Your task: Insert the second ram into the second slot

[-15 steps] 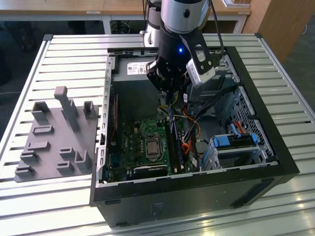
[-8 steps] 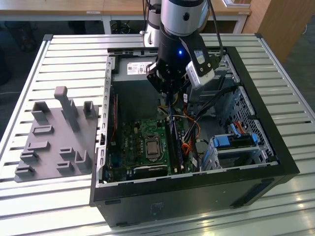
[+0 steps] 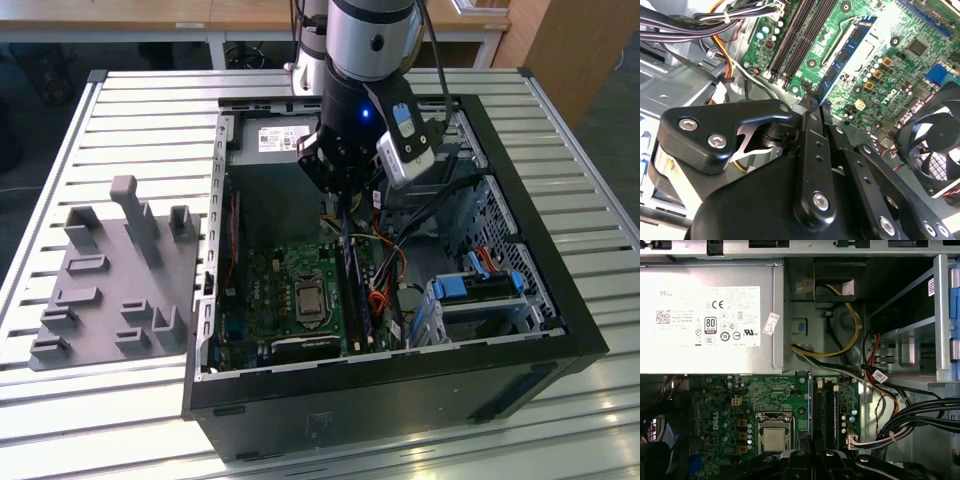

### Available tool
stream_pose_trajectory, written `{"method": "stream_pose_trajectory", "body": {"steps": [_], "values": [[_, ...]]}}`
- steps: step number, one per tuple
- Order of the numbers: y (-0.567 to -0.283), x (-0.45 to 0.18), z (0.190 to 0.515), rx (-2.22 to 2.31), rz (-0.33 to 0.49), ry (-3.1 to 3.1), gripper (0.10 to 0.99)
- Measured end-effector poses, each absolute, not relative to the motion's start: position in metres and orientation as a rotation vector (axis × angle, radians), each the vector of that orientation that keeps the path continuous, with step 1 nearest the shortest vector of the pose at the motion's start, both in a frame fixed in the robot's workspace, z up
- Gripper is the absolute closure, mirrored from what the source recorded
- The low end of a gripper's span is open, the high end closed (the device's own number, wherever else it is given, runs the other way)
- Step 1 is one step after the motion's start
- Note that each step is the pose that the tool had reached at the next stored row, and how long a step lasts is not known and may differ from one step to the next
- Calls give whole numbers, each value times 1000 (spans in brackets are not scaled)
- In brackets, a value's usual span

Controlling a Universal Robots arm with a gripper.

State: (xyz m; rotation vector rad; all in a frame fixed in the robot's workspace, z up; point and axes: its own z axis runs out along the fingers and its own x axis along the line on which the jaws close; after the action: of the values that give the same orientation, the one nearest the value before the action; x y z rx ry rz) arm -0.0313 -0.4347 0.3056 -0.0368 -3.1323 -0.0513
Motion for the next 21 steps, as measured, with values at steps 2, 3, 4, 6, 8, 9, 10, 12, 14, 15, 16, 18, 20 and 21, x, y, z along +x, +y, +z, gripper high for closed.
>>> {"method": "stream_pose_trajectory", "body": {"steps": [2, 3, 4, 6, 8, 9, 10, 12, 14, 15, 16, 18, 20, 21], "values": [[-436, -31, 304, -37, -51, -3132, 949], [-436, -31, 303, -37, -51, -3132, 949], [-437, -31, 302, -37, -51, -3132, 949], [-437, -31, 301, -31, -51, -3133, 949], [-437, -31, 301, 0, -51, -3132, 949], [-437, -31, 300, 17, -51, -3132, 949], [-437, -31, 300, 33, -51, -3132, 949], [-438, -31, 299, 47, -51, -3132, 949], [-438, -31, 298, 48, -51, -3131, 949], [-438, -31, 298, 48, -51, -3131, 949], [-438, -31, 297, 48, -51, -3131, 949], [-438, -31, 296, 48, -51, -3131, 949], [-438, -31, 295, 48, -51, -3131, 949], [-438, -31, 295, 48, -52, -3131, 949]]}}
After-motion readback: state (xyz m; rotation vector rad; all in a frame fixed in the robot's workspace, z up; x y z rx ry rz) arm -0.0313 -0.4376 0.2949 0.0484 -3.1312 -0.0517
